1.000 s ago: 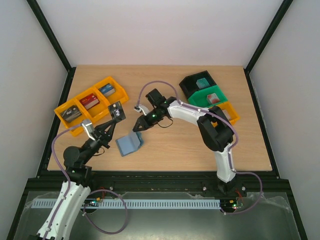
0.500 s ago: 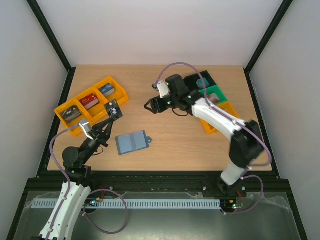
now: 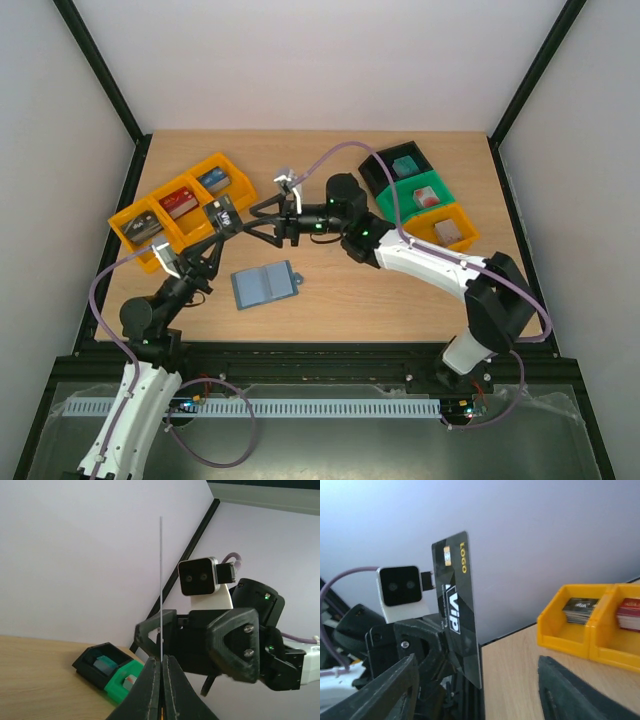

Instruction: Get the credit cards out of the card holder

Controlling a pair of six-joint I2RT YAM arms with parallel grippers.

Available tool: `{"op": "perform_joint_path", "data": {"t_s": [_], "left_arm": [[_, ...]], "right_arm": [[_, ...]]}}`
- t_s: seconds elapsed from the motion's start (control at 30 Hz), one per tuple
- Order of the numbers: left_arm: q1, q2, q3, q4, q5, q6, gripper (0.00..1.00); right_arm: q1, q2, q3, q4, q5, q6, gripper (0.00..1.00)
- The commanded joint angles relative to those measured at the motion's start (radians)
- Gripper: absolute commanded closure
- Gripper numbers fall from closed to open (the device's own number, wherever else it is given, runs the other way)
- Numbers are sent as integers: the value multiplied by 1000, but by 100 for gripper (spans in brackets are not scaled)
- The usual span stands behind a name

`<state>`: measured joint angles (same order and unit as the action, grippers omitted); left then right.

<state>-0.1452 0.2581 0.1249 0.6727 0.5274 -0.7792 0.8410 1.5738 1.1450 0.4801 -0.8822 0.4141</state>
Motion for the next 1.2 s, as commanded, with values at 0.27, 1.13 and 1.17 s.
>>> {"op": "perform_joint_path", "data": {"t_s": [0.27,1.13,1.17], "left_arm": [[3,1,28,70,49,-29,98],[15,-143,80,-126,15,1780,17],[13,-141,52,-67,36,1884,17]], "right_arm": [[53,64,69,138,-146,88,72],[-56,-27,331,-854,76,-176,98],[-54,-27,327,-843,59,-156,98]]}}
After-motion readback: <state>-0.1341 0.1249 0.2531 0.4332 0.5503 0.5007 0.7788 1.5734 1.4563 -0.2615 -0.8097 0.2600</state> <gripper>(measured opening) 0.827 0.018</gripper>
